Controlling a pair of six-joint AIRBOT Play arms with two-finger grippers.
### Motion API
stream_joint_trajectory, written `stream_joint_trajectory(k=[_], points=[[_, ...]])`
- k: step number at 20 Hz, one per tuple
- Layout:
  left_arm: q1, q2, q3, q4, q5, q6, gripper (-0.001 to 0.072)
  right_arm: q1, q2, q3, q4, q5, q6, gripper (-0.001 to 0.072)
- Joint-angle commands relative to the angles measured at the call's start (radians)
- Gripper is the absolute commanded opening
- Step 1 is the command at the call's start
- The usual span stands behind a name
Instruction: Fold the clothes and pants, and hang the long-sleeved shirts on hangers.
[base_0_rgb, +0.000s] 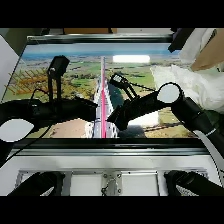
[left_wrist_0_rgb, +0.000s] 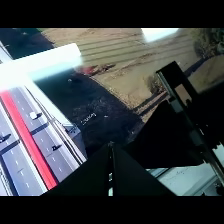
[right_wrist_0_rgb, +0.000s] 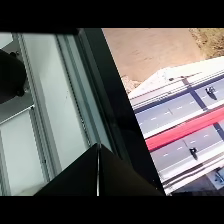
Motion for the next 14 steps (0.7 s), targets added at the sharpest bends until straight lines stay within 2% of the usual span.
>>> stream_joint_trajectory(k=[1, 5, 10, 12, 14], points=[[-0.064, 0.000, 0.000, 0.001, 0.021, 0.001, 0.0010, 0.001, -0.001, 0.000, 0.000, 0.000, 0.000, 0.0012], [-0.129, -0.028, 0.000, 0.000, 0.161, 0.001, 0.0011, 0.001, -0.001, 0.000, 0.000, 0.000, 0.000, 0.0012], [-0.201, -0.113, 0.000, 0.008, 0.165, 0.002, 0.0011, 0.001, -0.001, 0.000, 0.000, 0.000, 0.000, 0.0012], [-0.178, -0.147, 0.003, 0.047, 0.163, 0.001, 0.0011, 0.001, -0.001, 0.000, 0.000, 0.000, 0.000, 0.0012], [-0.089, -0.159, 0.028, 0.096, 0.152, 0.002, 0.0010, 0.001, -0.001, 0.000, 0.000, 0.000, 0.000, 0.0012]])
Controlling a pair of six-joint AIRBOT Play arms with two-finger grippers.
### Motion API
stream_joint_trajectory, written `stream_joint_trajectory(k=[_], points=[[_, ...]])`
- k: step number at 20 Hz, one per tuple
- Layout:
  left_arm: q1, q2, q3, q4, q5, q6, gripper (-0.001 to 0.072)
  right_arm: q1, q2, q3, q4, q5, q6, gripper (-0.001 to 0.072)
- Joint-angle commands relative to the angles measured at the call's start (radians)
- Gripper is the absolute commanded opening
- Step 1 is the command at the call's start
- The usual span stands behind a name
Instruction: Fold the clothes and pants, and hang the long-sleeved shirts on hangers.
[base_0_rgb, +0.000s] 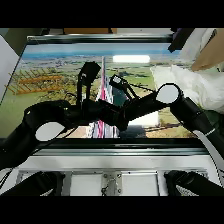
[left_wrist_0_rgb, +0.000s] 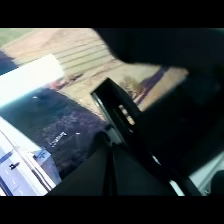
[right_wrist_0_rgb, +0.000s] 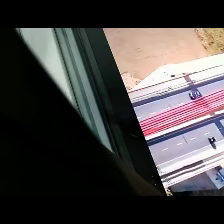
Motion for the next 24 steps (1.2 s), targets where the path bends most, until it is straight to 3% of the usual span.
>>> stream_joint_trajectory(k=[1, 7, 16, 24], points=[[0.119, -0.027, 0.033, 0.062, -0.023, -0.001, 0.0010, 0.000, 0.001, 0.001, 0.004, -0.003, 0.000, 0.0012], [0.431, 0.081, -0.018, -0.010, -0.045, 0.000, 0.0010, 0.001, 0.000, 0.001, 0.004, -0.003, 0.000, 0.0012], [0.594, 0.183, -0.112, -0.009, -0.048, -0.001, 0.0011, 0.001, -0.004, 0.001, 0.004, -0.003, 0.000, 0.0012], [0.604, 0.183, -0.112, -0.009, -0.047, -0.001, 0.0010, 0.001, -0.004, 0.001, 0.004, -0.003, 0.000, 0.0012]])
